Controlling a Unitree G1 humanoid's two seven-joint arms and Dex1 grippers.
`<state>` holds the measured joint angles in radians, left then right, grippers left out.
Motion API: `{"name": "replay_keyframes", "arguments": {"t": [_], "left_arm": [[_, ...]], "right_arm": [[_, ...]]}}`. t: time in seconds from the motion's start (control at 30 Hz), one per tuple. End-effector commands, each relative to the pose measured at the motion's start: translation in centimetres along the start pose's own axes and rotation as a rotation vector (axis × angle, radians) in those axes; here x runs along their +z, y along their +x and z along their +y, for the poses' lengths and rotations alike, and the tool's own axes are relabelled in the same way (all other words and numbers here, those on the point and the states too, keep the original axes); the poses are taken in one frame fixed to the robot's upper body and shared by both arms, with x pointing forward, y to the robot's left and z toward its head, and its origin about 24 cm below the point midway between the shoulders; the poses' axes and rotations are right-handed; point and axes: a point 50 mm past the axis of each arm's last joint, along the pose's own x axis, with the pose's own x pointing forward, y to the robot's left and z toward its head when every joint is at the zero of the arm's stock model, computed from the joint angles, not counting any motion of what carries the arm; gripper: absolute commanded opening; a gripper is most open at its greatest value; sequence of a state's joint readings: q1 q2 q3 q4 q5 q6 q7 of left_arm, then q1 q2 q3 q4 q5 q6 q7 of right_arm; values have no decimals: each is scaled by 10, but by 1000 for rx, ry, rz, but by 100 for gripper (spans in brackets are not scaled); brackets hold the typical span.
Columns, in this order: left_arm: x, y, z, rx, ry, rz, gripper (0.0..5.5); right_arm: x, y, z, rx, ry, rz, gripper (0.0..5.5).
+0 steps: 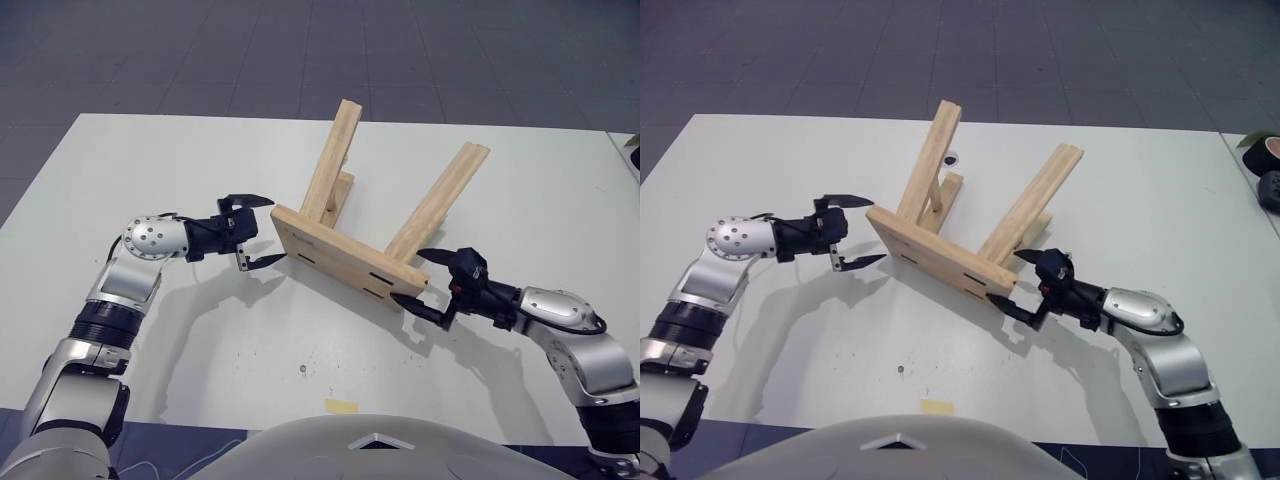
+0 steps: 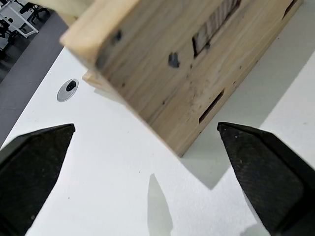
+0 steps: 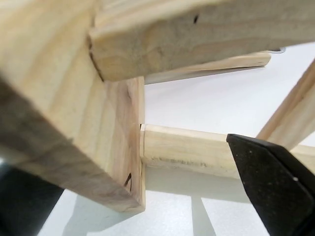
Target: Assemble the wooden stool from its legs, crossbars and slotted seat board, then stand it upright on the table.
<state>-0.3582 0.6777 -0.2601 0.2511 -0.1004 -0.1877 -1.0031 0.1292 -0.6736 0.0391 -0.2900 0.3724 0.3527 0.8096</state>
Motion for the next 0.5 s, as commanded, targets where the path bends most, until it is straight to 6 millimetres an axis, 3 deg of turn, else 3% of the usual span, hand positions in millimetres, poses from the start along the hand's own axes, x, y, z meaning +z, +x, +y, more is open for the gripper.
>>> {"name": "replay_keyframes", "arguments": {"t": [0.03, 0.3, 0.37, 0.5], "left_arm": [[-1, 4, -5, -22, 23, 12, 540], [14, 27, -23, -116, 4, -80, 540], [13, 29, -26, -147, 17, -71, 540], [15, 25, -30, -190, -14, -73, 474]], "right_arm": [[-1, -4, -11, -44, 5, -13, 539], [-2, -4, -19, 97, 31, -18, 539], [0, -4, -21, 127, 21, -19, 509], [-1, -5, -23, 162, 37, -17, 442]]}}
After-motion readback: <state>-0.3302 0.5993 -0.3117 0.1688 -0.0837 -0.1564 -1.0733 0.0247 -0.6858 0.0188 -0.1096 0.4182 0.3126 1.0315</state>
